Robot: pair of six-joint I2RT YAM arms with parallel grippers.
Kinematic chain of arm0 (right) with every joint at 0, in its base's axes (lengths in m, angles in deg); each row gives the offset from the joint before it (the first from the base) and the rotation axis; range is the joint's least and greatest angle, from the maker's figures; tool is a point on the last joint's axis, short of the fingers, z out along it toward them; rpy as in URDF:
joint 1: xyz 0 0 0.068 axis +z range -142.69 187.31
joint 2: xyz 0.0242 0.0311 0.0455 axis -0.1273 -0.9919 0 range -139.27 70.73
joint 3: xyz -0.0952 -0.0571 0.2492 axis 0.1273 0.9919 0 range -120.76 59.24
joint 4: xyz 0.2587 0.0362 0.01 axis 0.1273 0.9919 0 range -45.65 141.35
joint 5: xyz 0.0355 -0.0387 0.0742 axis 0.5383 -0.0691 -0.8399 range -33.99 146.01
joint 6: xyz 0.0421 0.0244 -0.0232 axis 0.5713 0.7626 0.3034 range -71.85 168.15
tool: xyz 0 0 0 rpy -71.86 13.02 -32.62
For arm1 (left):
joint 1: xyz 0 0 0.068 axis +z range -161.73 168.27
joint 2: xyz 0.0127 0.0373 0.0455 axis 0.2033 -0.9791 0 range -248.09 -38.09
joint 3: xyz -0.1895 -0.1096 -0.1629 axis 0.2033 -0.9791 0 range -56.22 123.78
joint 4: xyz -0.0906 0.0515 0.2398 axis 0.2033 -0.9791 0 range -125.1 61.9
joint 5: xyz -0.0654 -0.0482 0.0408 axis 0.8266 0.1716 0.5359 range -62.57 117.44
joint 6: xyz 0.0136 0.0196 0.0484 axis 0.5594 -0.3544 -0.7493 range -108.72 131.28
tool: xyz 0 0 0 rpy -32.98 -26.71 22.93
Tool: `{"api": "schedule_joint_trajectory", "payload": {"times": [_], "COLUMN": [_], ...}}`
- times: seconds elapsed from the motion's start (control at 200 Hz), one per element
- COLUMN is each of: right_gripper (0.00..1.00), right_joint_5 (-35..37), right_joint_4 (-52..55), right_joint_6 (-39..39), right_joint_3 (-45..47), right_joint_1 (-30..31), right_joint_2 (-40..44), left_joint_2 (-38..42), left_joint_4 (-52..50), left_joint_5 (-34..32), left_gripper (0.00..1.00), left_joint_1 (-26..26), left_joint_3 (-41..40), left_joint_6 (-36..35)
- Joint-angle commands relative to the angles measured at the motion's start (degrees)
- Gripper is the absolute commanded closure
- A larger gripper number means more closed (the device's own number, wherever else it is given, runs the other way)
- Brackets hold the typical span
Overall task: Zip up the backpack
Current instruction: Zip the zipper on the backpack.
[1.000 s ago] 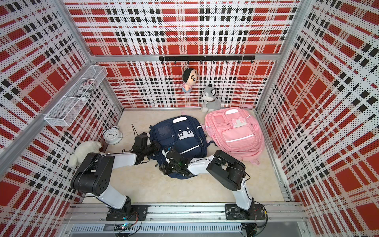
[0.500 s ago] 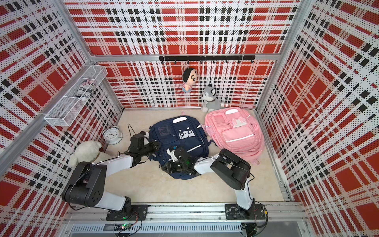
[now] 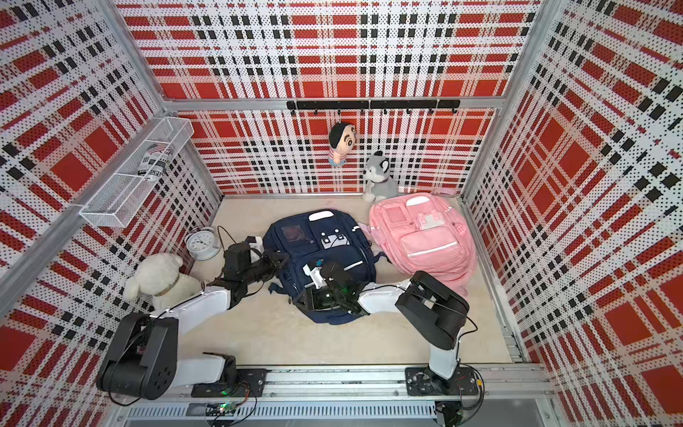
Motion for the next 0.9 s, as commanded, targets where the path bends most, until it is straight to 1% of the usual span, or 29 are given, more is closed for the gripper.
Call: {"api": "schedule_joint_trajectory", "payload": {"times": [0.0, 0.135, 0.336, 0.536, 0.696, 0.897], "right_gripper": [0.61, 0.6, 0.61, 0.62, 0.62, 0.62], "right_joint_5": [0.6, -0.45, -0.53, 1.94, 4.64, 7.46], "right_joint_4": [-0.36, -0.75, -0.3, 5.14, 9.72, 13.48], "right_joint_6": [0.65, 1.21, 1.72, -0.56, -2.72, -4.23], "right_joint_3": [1.08, 0.78, 0.52, -1.38, -3.84, -5.84], "right_joint_1": [-1.33, -1.57, -1.68, -0.69, 1.08, 1.39], "right_joint_2": [3.92, 5.41, 4.47, 4.72, 4.64, 3.38], "left_joint_2": [2.71, 3.12, 4.16, 4.33, 4.94, 5.72], "left_joint_4": [6.87, 7.21, 7.57, 7.81, 8.69, 10.76], "left_joint_5": [3.4, 3.4, 3.22, 3.22, 3.26, 4.39], "left_gripper": [1.0, 1.0, 1.0, 1.0, 1.0, 1.0], "left_joint_1": [0.92, 1.0, 1.0, 0.94, 0.84, 0.58], "left_joint_3": [0.13, 0.22, 0.54, 0.57, 0.66, 0.4], "left_joint_6": [2.61, 3.32, 4.03, 4.49, 5.86, 8.27]}}
